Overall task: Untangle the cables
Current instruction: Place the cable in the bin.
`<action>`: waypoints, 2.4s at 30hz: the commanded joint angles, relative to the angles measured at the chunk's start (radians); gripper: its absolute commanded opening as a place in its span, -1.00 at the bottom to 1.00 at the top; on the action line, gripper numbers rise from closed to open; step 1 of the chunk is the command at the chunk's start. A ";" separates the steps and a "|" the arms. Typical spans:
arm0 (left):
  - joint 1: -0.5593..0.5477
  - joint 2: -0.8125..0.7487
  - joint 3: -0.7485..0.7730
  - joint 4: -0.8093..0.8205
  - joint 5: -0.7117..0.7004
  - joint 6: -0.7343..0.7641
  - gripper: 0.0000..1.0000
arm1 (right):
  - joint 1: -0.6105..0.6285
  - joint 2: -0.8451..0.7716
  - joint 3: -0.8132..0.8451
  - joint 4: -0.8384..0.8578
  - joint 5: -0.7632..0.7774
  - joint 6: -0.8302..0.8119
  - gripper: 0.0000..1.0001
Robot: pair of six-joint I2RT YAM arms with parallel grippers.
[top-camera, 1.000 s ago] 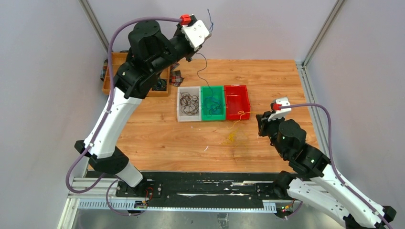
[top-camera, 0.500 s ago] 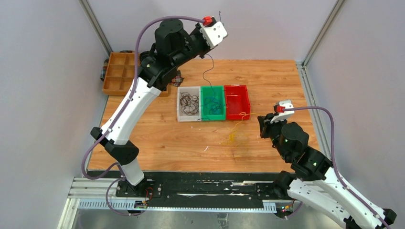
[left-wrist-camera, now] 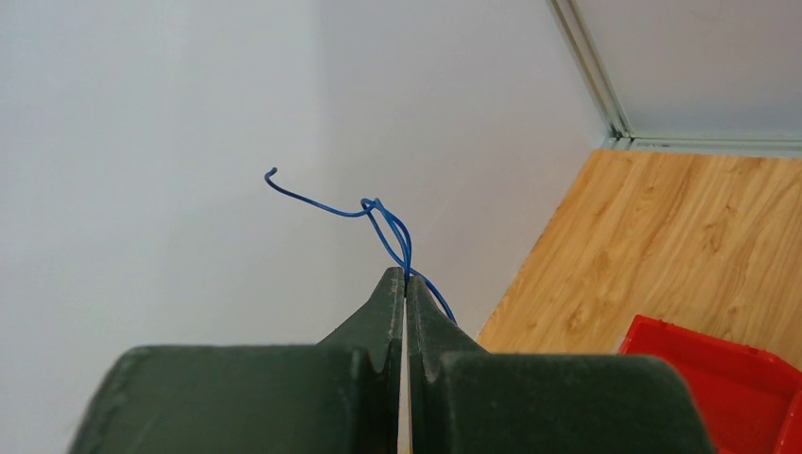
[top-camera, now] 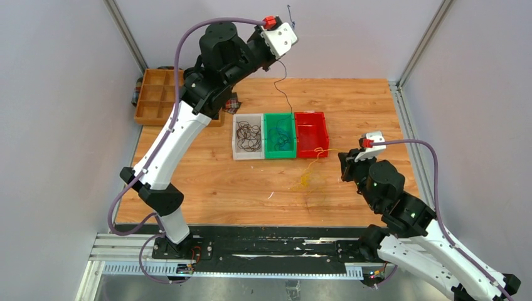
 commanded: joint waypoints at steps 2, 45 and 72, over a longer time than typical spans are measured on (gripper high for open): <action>0.013 0.005 -0.038 0.075 -0.010 0.022 -0.99 | -0.012 0.002 0.003 0.008 0.022 -0.011 -0.99; -0.011 0.206 -0.471 0.075 0.213 -0.461 -0.99 | -0.022 -0.013 -0.019 0.015 0.076 0.007 -0.99; 0.035 0.279 -0.735 0.175 -0.050 -0.182 -0.98 | -0.034 0.016 -0.025 0.011 0.065 0.037 -0.99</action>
